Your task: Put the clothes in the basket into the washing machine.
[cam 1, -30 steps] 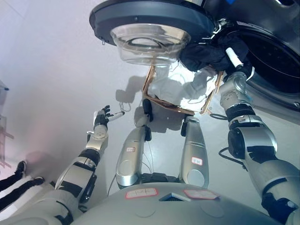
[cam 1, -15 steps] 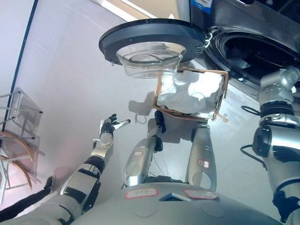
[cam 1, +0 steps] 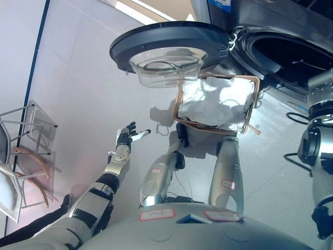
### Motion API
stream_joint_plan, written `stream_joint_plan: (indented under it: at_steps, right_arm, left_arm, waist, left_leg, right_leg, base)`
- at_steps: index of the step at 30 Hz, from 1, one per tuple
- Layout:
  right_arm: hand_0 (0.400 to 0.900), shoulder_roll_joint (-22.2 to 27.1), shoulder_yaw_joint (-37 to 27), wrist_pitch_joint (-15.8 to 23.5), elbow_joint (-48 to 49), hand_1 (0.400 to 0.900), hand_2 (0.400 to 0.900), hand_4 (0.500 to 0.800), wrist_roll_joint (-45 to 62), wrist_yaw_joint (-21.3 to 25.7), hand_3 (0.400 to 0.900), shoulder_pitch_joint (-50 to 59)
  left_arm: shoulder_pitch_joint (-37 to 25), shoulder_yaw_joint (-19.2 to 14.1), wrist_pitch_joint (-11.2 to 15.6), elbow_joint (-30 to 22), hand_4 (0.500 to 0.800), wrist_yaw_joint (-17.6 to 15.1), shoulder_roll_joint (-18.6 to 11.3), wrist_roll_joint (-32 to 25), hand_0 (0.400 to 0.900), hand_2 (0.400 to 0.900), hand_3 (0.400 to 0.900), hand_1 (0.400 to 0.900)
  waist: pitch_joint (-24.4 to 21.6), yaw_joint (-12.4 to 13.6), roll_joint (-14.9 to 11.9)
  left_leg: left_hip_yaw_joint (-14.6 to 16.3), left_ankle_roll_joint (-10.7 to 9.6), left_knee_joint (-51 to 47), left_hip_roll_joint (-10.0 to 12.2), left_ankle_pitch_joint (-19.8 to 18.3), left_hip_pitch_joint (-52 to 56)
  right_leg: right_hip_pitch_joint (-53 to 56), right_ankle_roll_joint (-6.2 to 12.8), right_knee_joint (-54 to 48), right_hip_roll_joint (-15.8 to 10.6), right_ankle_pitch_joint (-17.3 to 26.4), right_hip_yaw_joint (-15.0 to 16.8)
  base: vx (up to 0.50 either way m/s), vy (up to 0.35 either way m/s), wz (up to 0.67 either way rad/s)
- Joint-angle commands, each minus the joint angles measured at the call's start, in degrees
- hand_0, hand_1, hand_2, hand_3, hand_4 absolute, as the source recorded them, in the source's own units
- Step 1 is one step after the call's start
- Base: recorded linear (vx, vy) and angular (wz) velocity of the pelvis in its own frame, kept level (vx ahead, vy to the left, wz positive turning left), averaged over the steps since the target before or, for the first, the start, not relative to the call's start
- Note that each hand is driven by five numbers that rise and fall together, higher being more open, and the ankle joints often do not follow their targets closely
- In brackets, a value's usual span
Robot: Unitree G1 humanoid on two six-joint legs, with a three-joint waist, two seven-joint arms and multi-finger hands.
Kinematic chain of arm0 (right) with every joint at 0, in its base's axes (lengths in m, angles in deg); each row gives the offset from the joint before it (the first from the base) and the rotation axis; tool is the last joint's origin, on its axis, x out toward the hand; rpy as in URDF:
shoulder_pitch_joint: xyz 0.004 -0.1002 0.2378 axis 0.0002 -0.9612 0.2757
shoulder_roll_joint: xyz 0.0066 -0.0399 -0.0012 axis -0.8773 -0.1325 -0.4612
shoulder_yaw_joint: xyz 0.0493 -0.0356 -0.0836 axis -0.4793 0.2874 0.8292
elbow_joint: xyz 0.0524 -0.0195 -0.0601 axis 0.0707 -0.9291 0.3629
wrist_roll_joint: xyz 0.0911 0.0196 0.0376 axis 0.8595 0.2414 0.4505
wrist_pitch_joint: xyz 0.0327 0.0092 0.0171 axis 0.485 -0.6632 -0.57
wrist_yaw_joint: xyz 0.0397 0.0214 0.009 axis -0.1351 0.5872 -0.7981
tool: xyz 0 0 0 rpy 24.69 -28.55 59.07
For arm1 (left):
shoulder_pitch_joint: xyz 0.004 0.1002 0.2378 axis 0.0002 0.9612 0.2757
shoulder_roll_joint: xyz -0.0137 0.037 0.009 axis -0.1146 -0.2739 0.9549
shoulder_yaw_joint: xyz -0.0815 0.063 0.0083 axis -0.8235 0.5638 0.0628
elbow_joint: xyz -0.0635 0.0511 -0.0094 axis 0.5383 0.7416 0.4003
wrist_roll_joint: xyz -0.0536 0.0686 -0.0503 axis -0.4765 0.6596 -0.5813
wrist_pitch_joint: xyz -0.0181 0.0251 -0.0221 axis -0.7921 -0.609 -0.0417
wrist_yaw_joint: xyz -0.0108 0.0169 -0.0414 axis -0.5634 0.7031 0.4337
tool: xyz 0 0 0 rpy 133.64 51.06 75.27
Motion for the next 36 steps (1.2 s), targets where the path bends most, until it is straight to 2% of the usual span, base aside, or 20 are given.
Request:
stream_joint_plan:
  at_steps: [1,2,3,4,5,6,8,12,17,22,25,30,36]
  right_arm:
    - [0.9,11.9,14.8,-2.0,1.4,0.9,0.9,0.8,-19.5,-1.0,0.9,11.9]
    - [0.9,13.3,18.8,-2.7,1.3,0.9,0.9,0.8,-22.9,-2.1,0.9,13.9]
    - [0.9,14.1,22.8,-5.1,0.6,0.9,0.9,0.8,-28.2,-1.1,0.9,15.7]
    - [0.9,14.6,26.1,-5.8,0.3,0.9,0.9,0.8,-33.4,-1.5,0.9,16.2]
    - [0.9,15.6,29.7,-7.0,0.3,0.9,0.9,0.8,-37.4,-3.1,0.9,17.7]
    - [0.9,15.9,32.4,-7.7,0.2,0.9,0.9,0.8,-40.6,-2.3,0.9,19.4]
    - [0.9,15.8,34.2,-7.6,-0.3,0.9,0.9,0.8,-42.6,-2.9,0.9,20.2]
    - [0.9,14.6,32.5,-7.7,-0.8,0.9,0.9,0.8,-40.9,-2.4,0.9,20.0]
    - [0.9,11.5,27.5,-5.6,0.8,0.9,0.9,0.8,-32.9,-3.8,0.9,17.8]
    - [0.9,5.8,15.7,0.3,4.7,0.9,0.9,0.8,-12.0,-8.5,0.9,11.6]
    - [0.9,2.8,11.8,2.1,5.5,0.9,0.9,0.8,-2.6,-12.7,0.9,10.0]
    - [0.9,-0.7,10.2,2.6,4.2,0.9,0.9,0.8,4.3,-16.5,0.9,10.6]
    - [0.9,-5.2,8.1,4.1,5.7,0.9,0.9,0.8,9.8,-16.8,0.9,10.1]
  left_arm:
    - [2.2,-1.5,1.2,1.0,0.8,-1.8,-3.0,-1.3,0.9,0.9,0.9,0.9]
    - [2.4,-1.6,1.5,0.9,0.8,-1.9,-3.3,-0.6,0.9,0.9,0.9,0.9]
    - [2.6,-1.9,1.5,0.7,0.8,-2.2,-3.6,-0.6,0.9,0.9,0.9,0.9]
    - [2.6,-2.2,1.5,0.3,0.8,-2.4,-4.1,0.0,0.9,0.9,0.9,0.9]
    - [2.9,-2.2,1.6,0.0,0.8,-2.3,-4.5,0.4,0.9,0.9,0.9,0.9]
    - [2.9,-2.4,1.8,-0.5,0.8,-2.3,-4.6,0.6,0.9,0.9,0.9,0.9]
    - [2.5,-2.3,2.0,-1.2,0.8,-2.4,-4.8,0.7,0.9,0.9,0.9,0.9]
    - [1.7,-2.1,1.9,-1.9,0.8,-2.8,-4.6,0.1,0.9,0.9,0.9,0.9]
    - [1.3,-2.0,1.6,-1.4,0.8,-2.5,-3.9,-1.0,0.9,0.9,0.9,0.9]
    - [2.1,-2.2,1.3,-1.8,0.8,-0.9,-3.8,-2.0,0.9,0.9,0.9,0.9]
    - [2.7,-2.5,1.3,-2.1,0.8,0.6,-4.0,-2.7,0.9,0.9,0.9,0.9]
    - [2.9,-2.1,0.9,-1.8,0.8,1.9,-4.0,-3.1,0.9,0.9,0.9,0.9]
    - [2.5,-1.7,0.6,-1.7,0.8,2.2,-3.7,-3.6,0.9,0.9,0.9,0.9]
  waist:
    - [-0.5,-0.5,-0.7]
    - [-0.3,-0.6,-1.0]
    - [-0.2,-0.6,-1.4]
    - [0.0,-0.7,-1.7]
    - [0.0,-0.7,-2.1]
    - [0.0,-0.6,-2.5]
    - [0.0,-0.7,-2.8]
    - [0.1,-0.7,-3.5]
    - [0.3,-0.7,-3.9]
    - [0.0,-0.2,-3.3]
    - [-0.1,0.4,-2.9]
    - [0.0,1.5,-2.5]
    - [0.6,1.9,-2.7]
  left_leg:
    - [-2.6,-3.3,0.3,-2.0,-2.3,1.1]
    - [-2.7,-3.3,0.2,-2.0,-2.1,1.0]
    - [-2.6,-3.4,0.2,-1.9,-2.0,0.8]
    - [-2.7,-3.5,0.2,-1.8,-1.9,0.7]
    - [-2.8,-3.5,0.2,-1.7,-1.8,0.5]
    - [-2.9,-3.5,0.1,-1.7,-1.7,0.3]
    - [-3.3,-3.5,-0.1,-1.8,-1.6,0.1]
    - [-3.8,-3.4,-0.4,-1.9,-1.6,-0.2]
    - [-4.0,-3.1,-0.4,-2.0,-1.9,-0.4]
    - [-3.9,-2.8,-0.3,-2.2,-2.6,-0.2]
    - [-3.9,-2.7,-0.4,-2.2,-2.7,-0.1]
    - [-4.0,-2.8,-0.4,-2.0,-2.5,-0.1]
    - [-4.5,-2.7,0.1,-2.0,-2.5,-0.4]
  right_leg:
    - [10.6,-3.65,-19.9,2.7,11.7,-3.4]
    - [10.4,-3.77,-19.7,2.9,11.7,-3.4]
    - [10.2,-3.89,-19.5,2.9,11.7,-3.5]
    - [10.1,-3.95,-19.5,3.0,11.8,-3.6]
    - [9.9,-4.07,-19.4,3.1,11.8,-3.7]
    - [9.7,-4.1,-19.4,3.1,11.8,-3.7]
    - [9.4,-4.22,-19.3,3.2,11.8,-3.9]
    - [8.8,-4.28,-19.1,3.4,11.8,-3.8]
    - [8.3,-4.27,-18.8,3.6,11.7,-3.6]
    - [8.1,-4.21,-18.6,3.4,11.1,-3.4]
    - [8.2,-4.24,-18.7,3.3,10.9,-3.5]
    - [8.1,-4.4,-18.6,3.2,10.5,-4.0]
    - [8.2,-4.67,-18.0,3.3,10.3,-4.3]
  base:
    - [0.0,-0.043,0.07]
    - [0.0,-0.043,0.08]
    - [0.01,-0.041,0.08]
    - [0.01,-0.04,0.08]
    - [0.01,-0.041,0.07]
    - [0.02,-0.032,0.07]
    - [0.02,-0.022,0.08]
    - [0.0,-0.004,0.02]
    - [0.0,0.008,-0.03]
    - [0.01,0.024,-0.03]
    - [0.0,0.0,0.0]
    - [-0.01,0.002,0.05]
    - [-0.02,-0.012,0.08]
